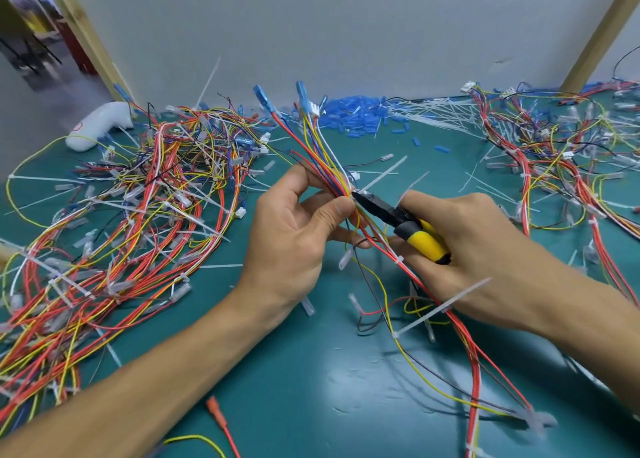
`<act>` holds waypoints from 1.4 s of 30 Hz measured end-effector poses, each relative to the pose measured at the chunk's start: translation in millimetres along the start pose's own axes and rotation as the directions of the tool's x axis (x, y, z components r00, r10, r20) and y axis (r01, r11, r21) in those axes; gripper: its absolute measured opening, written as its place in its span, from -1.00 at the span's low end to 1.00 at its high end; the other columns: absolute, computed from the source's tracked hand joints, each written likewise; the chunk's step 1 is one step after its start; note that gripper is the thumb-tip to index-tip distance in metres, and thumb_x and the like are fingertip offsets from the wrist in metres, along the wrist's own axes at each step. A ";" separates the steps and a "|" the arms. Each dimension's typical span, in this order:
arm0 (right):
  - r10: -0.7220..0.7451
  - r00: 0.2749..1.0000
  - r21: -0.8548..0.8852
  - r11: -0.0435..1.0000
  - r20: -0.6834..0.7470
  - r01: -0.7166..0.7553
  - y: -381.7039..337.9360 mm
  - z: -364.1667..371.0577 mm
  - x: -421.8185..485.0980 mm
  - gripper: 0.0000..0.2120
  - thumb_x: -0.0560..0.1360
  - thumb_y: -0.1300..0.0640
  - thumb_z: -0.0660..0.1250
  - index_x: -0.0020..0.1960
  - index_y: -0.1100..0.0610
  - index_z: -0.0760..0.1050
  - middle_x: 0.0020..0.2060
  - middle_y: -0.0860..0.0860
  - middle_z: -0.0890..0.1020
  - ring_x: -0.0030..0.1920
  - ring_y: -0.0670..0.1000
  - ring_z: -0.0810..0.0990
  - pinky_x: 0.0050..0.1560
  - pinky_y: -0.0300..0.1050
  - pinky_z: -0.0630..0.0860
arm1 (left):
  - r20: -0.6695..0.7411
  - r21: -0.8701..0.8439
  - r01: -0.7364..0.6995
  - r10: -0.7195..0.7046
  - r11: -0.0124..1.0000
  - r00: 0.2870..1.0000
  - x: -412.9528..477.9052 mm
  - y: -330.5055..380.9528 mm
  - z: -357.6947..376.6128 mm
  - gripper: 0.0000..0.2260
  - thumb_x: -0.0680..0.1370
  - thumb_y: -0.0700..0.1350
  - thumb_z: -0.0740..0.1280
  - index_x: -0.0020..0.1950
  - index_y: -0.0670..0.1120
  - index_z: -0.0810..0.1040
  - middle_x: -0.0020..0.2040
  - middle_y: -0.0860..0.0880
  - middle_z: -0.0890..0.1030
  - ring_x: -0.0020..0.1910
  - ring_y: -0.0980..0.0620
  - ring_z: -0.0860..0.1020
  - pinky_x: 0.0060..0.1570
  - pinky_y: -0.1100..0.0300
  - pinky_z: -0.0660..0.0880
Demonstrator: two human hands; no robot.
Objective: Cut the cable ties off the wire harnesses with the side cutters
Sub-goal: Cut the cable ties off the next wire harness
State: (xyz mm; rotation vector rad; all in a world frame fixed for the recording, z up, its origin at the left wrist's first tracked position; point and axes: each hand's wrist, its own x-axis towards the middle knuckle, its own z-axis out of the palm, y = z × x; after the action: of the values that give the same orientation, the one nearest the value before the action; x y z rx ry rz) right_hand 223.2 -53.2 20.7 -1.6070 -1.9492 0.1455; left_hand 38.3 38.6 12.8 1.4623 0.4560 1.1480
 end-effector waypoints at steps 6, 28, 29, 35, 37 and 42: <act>0.026 0.998 0.029 0.999 0.052 -0.027 -6.1 2.3 -1.7 -0.74 0.62 -0.05 0.28 -0.14 -0.04 0.26 -0.46 -0.05 0.34 -0.38 0.06 0.34 -0.40 -0.11 0.26 | 0.007 0.033 -0.041 0.041 0.999 0.999 -2.0 -2.6 2.2 -0.79 0.60 -0.46 0.26 0.04 -0.16 0.46 -0.26 0.07 0.59 -0.34 0.11 0.61 -0.33 0.20 0.61; 0.129 0.941 0.183 0.980 -0.312 -0.074 -0.4 -14.2 2.8 -0.66 0.55 -0.06 0.39 -0.11 0.23 0.44 -0.36 0.14 0.49 -0.30 0.22 0.39 -0.24 0.14 0.40 | -0.103 -0.383 0.225 -0.284 0.896 0.953 17.0 7.0 -15.3 -0.82 0.64 -0.39 0.18 0.05 -0.15 0.48 -0.02 -0.11 0.52 -0.03 0.01 0.52 -0.13 0.20 0.60; 0.121 0.945 0.190 0.980 -0.303 -0.064 -0.4 -13.6 2.6 -0.68 0.54 -0.05 0.39 -0.11 0.21 0.46 -0.35 0.13 0.52 -0.30 0.23 0.42 -0.25 0.14 0.42 | -0.098 -0.390 0.234 -0.293 0.890 0.951 17.3 7.2 -16.1 -0.82 0.64 -0.39 0.18 0.05 -0.14 0.49 -0.01 -0.10 0.53 -0.03 0.02 0.52 -0.12 0.20 0.60; 0.027 0.977 0.065 0.998 -0.212 -0.013 8.1 -15.4 1.7 -0.84 0.49 0.07 0.41 -0.08 0.15 0.50 -0.31 0.05 0.56 -0.28 0.17 0.46 -0.27 0.08 0.45 | 0.023 -0.511 0.284 -0.318 0.812 0.948 13.3 9.0 -19.5 -0.90 0.54 -0.29 0.26 -0.01 -0.13 0.52 -0.13 -0.07 0.59 -0.18 0.02 0.57 -0.12 0.14 0.61; -0.021 0.988 -0.031 0.999 -0.155 0.016 13.0 -20.3 2.2 -0.87 0.46 0.11 0.43 -0.08 0.10 0.49 -0.32 -0.02 0.53 -0.30 0.11 0.44 -0.30 0.08 0.45 | 0.058 -0.577 0.293 -0.319 0.762 0.946 12.2 9.8 -22.1 -0.89 0.53 -0.29 0.24 -0.05 -0.14 0.54 -0.17 -0.07 0.58 -0.20 0.00 0.55 -0.13 0.16 0.59; -0.049 0.998 -0.055 0.997 -0.044 0.046 13.4 -19.7 1.1 -0.89 0.46 0.09 0.40 -0.07 0.03 0.48 -0.29 -0.12 0.49 -0.28 0.08 0.46 -0.32 0.14 0.47 | 0.153 -0.603 0.321 -0.289 0.731 0.945 10.3 12.5 -22.7 -0.85 0.55 -0.28 0.18 -0.11 -0.15 0.52 -0.17 -0.09 0.49 -0.19 -0.01 0.47 -0.12 0.21 0.51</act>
State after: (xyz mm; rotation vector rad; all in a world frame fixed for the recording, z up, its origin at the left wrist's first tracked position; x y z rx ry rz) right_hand 244.6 -54.3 31.2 -1.5833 -1.9699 0.0371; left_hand 19.9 55.6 24.9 0.7895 0.2305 0.8722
